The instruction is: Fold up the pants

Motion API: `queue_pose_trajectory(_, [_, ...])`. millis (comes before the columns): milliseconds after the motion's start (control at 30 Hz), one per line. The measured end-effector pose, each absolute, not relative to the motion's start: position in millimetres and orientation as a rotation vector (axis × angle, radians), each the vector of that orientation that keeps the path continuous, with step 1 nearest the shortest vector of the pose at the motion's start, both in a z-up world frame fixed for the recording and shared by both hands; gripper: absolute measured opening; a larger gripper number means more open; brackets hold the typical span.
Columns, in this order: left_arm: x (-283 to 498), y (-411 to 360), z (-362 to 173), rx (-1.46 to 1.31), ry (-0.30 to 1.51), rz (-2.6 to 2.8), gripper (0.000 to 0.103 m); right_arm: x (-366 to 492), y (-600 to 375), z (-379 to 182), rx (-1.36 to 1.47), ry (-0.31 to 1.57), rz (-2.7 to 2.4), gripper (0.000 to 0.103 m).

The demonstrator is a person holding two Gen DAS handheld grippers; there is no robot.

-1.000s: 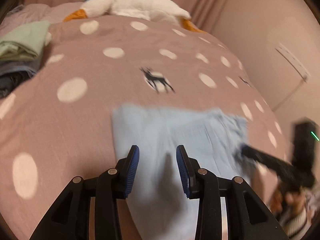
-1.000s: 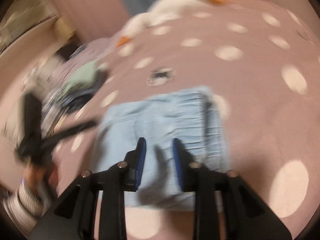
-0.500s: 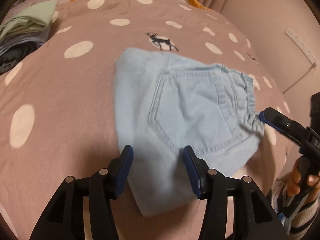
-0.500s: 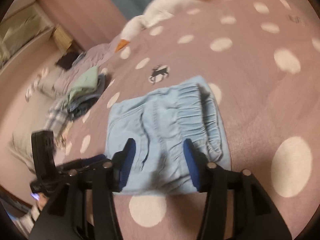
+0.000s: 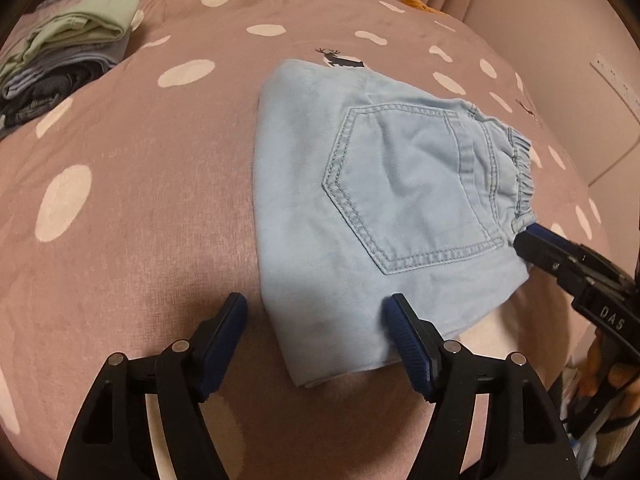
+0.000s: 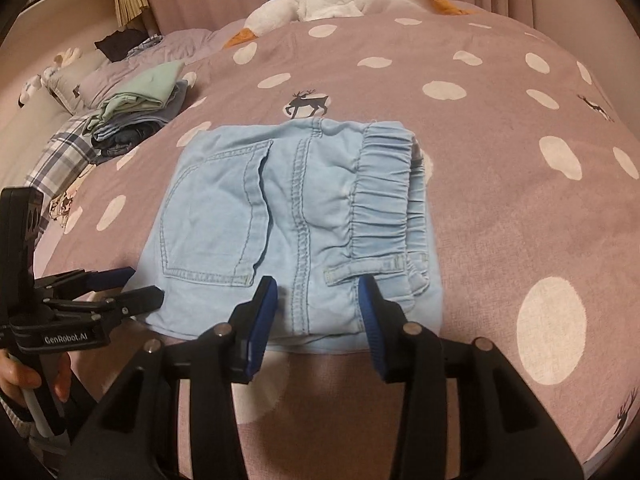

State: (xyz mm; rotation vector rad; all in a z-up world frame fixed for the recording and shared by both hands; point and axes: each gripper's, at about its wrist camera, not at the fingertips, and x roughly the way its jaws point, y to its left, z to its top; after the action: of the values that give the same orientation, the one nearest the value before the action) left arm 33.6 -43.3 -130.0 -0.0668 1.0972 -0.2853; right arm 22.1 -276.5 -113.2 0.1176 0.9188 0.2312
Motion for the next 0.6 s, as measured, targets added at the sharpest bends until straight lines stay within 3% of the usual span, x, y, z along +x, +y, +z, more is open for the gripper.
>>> queue_pose_trajectory(467, [33.2, -43.5, -128.8, -0.081, 1.115, -0.287, 0.072, 17.5, -281.3, -104.2, 0.18, 0.909, 0.25, 0.043])
queue_pose_trajectory(600, [37.7, -35.8, -125.9, -0.146, 1.134, -0.297, 0.072, 16.6, -306.4, -92.2, 0.325, 0.883, 0.278, 0.051])
